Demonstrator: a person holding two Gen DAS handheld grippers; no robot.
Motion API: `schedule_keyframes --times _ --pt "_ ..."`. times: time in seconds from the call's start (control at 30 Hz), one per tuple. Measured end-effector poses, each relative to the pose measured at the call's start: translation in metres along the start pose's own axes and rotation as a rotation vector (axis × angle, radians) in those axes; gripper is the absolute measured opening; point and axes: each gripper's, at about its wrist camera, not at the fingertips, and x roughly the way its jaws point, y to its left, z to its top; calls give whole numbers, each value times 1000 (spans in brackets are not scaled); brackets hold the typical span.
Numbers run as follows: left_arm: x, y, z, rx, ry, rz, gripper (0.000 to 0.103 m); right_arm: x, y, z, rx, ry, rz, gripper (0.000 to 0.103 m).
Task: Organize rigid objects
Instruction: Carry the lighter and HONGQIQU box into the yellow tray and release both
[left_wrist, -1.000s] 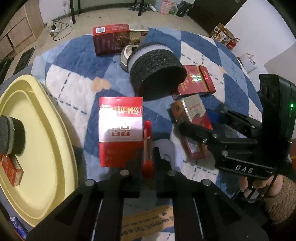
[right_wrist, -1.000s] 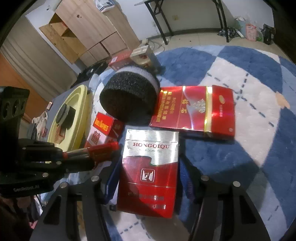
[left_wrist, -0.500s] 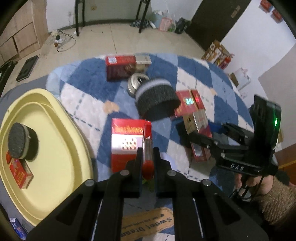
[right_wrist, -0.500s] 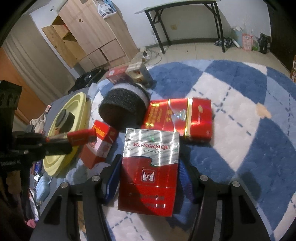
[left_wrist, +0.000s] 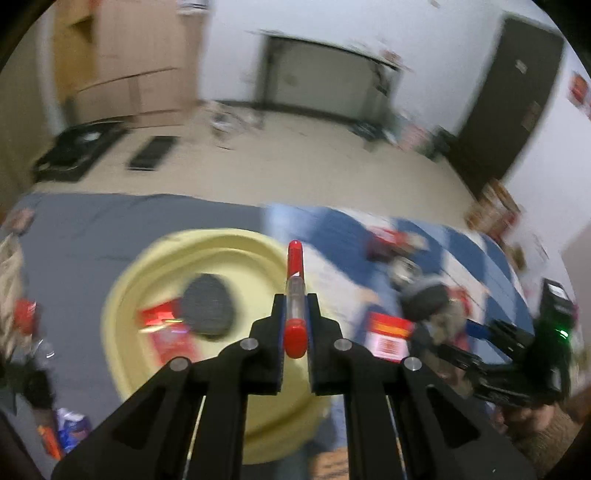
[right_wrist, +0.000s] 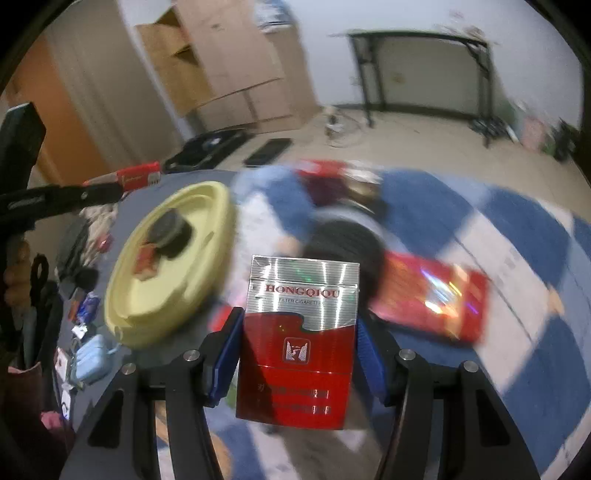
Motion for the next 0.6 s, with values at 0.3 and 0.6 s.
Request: schedule_keyframes --times 0.3,0.6 --pt "29 104 -34 -240 54 107 11 64 95 64 -149 36 86 57" --pt "58 126 -45 -344 -24 126 11 165 133 85 -202 177 -8 57"
